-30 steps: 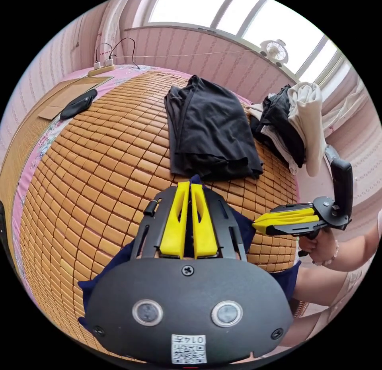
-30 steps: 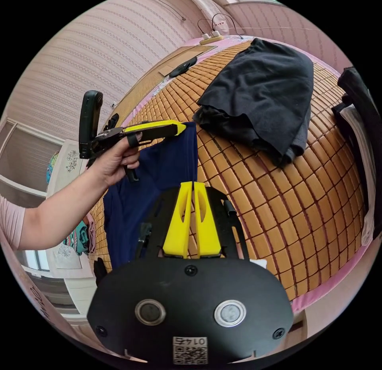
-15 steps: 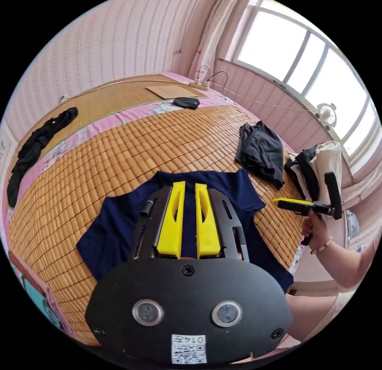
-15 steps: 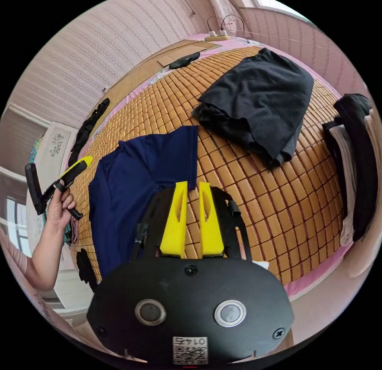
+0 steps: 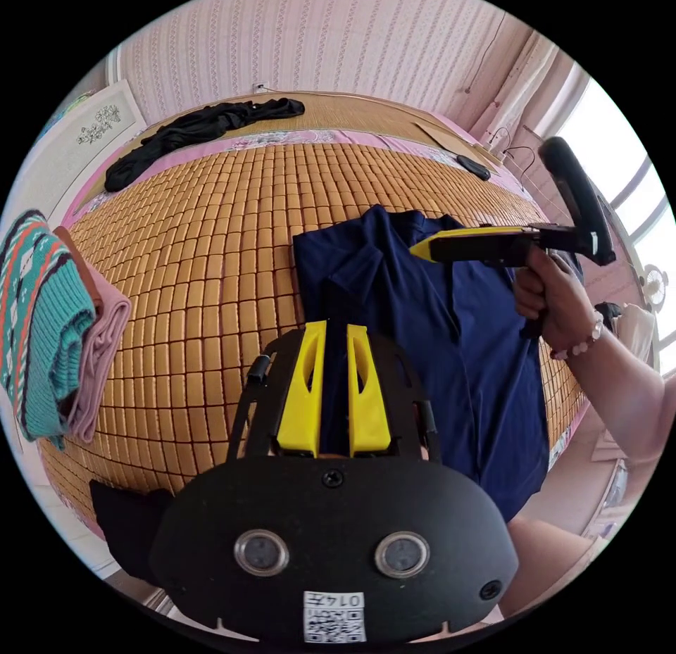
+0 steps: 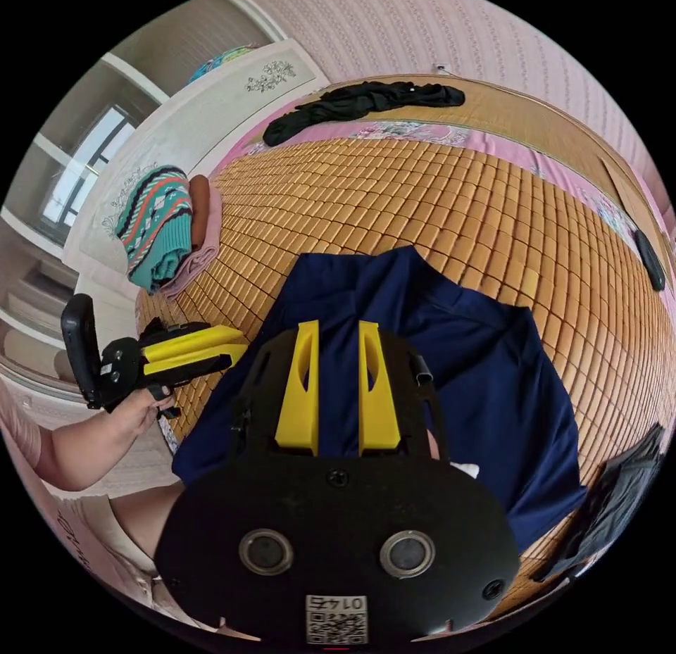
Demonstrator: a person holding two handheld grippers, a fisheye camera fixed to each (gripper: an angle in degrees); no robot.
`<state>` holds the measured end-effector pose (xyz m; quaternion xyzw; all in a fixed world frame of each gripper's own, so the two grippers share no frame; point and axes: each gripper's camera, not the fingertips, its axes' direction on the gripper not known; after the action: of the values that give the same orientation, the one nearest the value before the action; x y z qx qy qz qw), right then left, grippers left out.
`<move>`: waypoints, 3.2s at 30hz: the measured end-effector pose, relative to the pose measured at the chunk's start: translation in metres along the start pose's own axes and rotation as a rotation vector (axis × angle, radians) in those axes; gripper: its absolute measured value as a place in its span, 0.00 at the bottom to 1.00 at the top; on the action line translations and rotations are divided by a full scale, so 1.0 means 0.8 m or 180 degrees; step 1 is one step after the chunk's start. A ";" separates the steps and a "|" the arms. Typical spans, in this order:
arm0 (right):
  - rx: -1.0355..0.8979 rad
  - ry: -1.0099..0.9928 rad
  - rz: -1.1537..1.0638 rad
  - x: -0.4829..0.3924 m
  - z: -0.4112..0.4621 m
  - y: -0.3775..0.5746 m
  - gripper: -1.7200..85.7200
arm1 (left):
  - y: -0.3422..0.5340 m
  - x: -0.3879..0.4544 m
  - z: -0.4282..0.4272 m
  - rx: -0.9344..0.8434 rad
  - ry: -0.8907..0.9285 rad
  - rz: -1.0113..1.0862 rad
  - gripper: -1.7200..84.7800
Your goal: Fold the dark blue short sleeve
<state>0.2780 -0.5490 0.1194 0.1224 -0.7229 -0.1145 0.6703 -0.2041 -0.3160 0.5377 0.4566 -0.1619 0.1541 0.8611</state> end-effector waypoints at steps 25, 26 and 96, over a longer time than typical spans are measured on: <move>-0.0044 -0.0556 -0.1007 -0.188 0.007 -0.249 0.03 | 0.059 -0.209 -0.156 0.0311 0.0183 -0.1021 0.01; -0.0062 -0.0578 -0.1068 -0.209 0.023 -0.261 0.03 | 0.064 -0.216 -0.157 0.0282 0.0141 -0.1064 0.01; -0.0504 0.0432 -0.0291 -0.103 0.063 -0.180 0.04 | 0.071 -0.116 -0.044 -0.0162 0.0393 -0.0134 0.08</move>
<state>0.2369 -0.6572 -0.0096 0.1093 -0.6582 -0.1932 0.7194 -0.3063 -0.2667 0.5219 0.4276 -0.1027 0.1596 0.8838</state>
